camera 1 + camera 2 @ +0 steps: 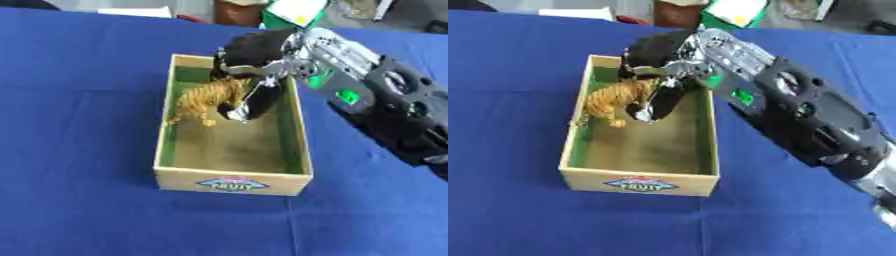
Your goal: Pick up objects on the table and place them in the box.
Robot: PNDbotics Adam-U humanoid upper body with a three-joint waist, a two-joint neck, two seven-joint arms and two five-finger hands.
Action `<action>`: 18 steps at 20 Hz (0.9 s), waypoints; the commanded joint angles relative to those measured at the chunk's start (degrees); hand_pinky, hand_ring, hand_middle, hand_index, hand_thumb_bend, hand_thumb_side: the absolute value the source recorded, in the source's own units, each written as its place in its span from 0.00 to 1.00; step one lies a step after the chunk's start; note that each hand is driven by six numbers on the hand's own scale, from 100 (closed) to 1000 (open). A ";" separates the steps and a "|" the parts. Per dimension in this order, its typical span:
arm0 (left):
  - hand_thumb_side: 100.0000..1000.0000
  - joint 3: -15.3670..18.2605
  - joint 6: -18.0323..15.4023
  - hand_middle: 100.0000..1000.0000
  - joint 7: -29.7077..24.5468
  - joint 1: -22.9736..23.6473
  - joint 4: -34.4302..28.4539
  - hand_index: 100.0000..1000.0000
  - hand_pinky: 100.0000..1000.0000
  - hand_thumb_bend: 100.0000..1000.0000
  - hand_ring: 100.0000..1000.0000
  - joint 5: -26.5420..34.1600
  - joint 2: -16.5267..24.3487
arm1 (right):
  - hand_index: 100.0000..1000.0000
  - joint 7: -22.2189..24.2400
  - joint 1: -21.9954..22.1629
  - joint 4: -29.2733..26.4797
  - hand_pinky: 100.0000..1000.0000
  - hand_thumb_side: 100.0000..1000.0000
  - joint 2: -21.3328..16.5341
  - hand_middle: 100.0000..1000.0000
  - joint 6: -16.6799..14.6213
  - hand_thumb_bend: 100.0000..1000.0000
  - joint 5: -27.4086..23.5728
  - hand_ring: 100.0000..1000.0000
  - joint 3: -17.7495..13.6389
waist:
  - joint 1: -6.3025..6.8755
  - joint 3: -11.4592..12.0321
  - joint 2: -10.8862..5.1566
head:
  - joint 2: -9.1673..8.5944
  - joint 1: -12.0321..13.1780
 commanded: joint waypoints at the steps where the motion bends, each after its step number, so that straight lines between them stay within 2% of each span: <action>1: 0.40 0.16 -0.12 0.49 -0.22 -0.30 -0.95 0.65 0.45 0.00 0.51 0.11 0.53 | 0.48 0.74 -0.41 1.01 0.74 0.43 -1.71 0.39 -0.23 0.00 0.25 0.67 -0.75 | 0.25 0.02 -0.85 | 0.00 0.13; 6: 0.40 0.13 -0.15 0.49 -0.26 -0.23 -0.95 0.65 0.45 0.00 0.51 0.18 0.45 | 0.50 2.07 0.12 5.39 0.75 0.43 -0.50 0.41 -1.58 0.00 0.97 0.68 0.61 | 0.38 0.27 -0.82 | 0.05 -0.09; 10: 0.40 0.13 -0.18 0.49 -0.28 -0.24 -0.95 0.65 0.45 0.00 0.51 0.24 0.42 | 0.54 2.52 0.31 8.09 0.76 0.48 0.88 0.45 -2.81 0.00 1.20 0.71 1.14 | 0.48 0.39 -0.79 | 0.08 -0.18; 12: 0.40 0.13 -0.17 0.49 -0.29 -0.20 -0.95 0.65 0.45 0.00 0.51 0.25 0.40 | 0.59 2.38 0.35 8.51 0.76 0.52 1.16 0.49 -3.27 0.00 1.17 0.72 1.08 | 0.49 0.41 -0.78 | 0.16 -0.17; 16: 0.40 0.15 -0.17 0.49 -0.28 -0.23 -0.95 0.65 0.45 0.00 0.51 0.23 0.42 | 0.73 3.36 0.46 8.17 0.81 0.58 0.75 0.68 -4.11 0.00 1.66 0.79 0.88 | 0.47 0.34 -0.82 | 0.28 -0.15; 18: 0.40 0.17 -0.20 0.49 -0.26 -0.26 -0.95 0.65 0.45 0.00 0.51 0.23 0.47 | 0.78 4.07 0.47 7.77 0.82 0.61 0.36 0.72 -4.32 0.00 1.50 0.80 0.50 | 0.47 0.29 -0.86 | 0.24 -0.12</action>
